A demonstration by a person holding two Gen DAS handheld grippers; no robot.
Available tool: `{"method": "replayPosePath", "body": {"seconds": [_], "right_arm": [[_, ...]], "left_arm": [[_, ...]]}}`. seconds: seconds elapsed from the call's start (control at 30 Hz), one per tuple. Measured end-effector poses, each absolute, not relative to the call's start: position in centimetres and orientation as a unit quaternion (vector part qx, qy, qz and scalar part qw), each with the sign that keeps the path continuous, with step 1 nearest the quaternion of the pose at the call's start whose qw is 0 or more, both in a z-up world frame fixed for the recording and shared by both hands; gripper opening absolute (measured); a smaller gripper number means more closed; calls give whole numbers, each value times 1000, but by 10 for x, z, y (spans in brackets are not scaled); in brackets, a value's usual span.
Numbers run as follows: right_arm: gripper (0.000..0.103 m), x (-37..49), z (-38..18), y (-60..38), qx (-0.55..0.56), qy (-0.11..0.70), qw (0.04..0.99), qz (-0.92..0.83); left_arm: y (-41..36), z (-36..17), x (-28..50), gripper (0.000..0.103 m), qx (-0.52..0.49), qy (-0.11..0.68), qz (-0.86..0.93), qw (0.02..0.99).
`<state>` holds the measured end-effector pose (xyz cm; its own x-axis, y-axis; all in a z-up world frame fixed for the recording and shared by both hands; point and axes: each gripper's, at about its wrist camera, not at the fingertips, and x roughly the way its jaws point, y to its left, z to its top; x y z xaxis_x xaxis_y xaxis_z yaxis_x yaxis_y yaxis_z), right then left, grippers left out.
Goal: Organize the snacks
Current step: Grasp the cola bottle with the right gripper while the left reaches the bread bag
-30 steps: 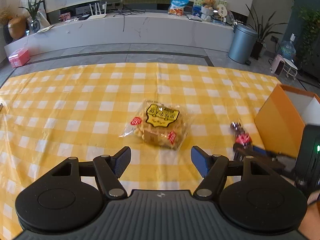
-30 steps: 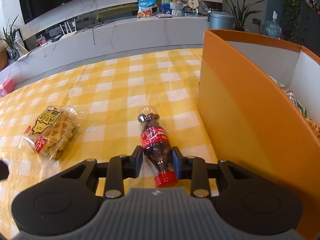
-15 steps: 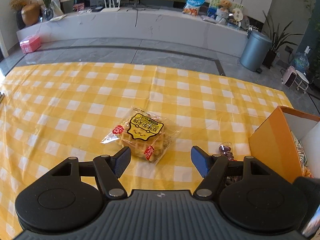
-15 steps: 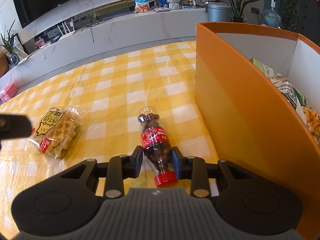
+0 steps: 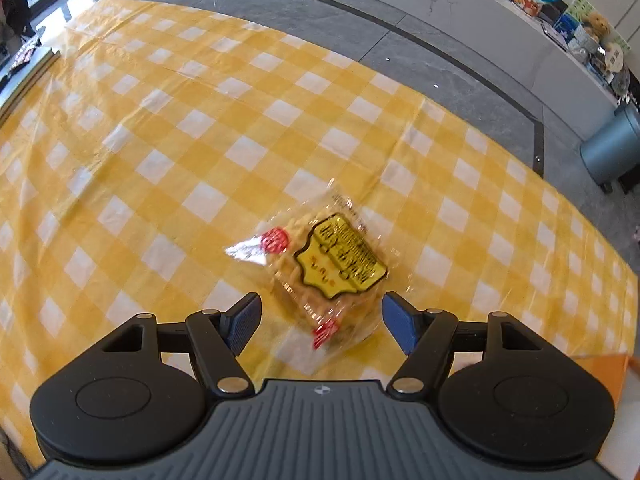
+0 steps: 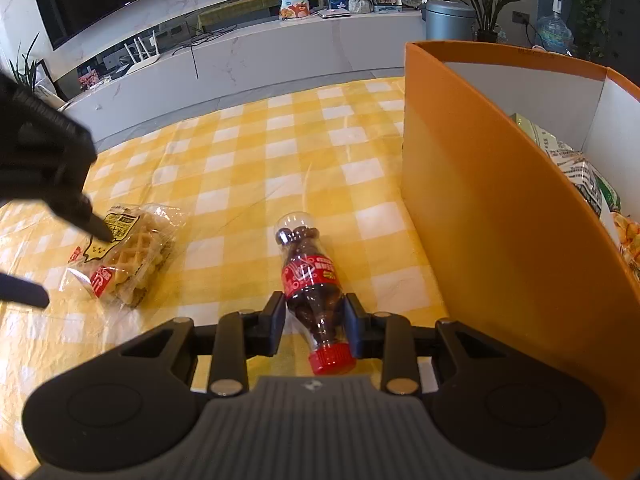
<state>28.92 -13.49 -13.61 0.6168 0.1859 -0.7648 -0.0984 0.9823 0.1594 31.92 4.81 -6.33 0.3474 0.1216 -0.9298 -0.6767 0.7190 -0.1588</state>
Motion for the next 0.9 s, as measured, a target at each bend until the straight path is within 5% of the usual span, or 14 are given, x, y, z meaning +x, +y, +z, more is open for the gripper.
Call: {"method": "replayPosePath", "body": {"seconds": [0.63,0.9], "right_arm": [[30,289,-137,-133,45,431,898,83],[30,288,-137,-130,34,428,899,82]], "left_arm": [[68,-92,391,96,-290,567,326,698],[58,-113,404,98,-220,604,311,700]]}}
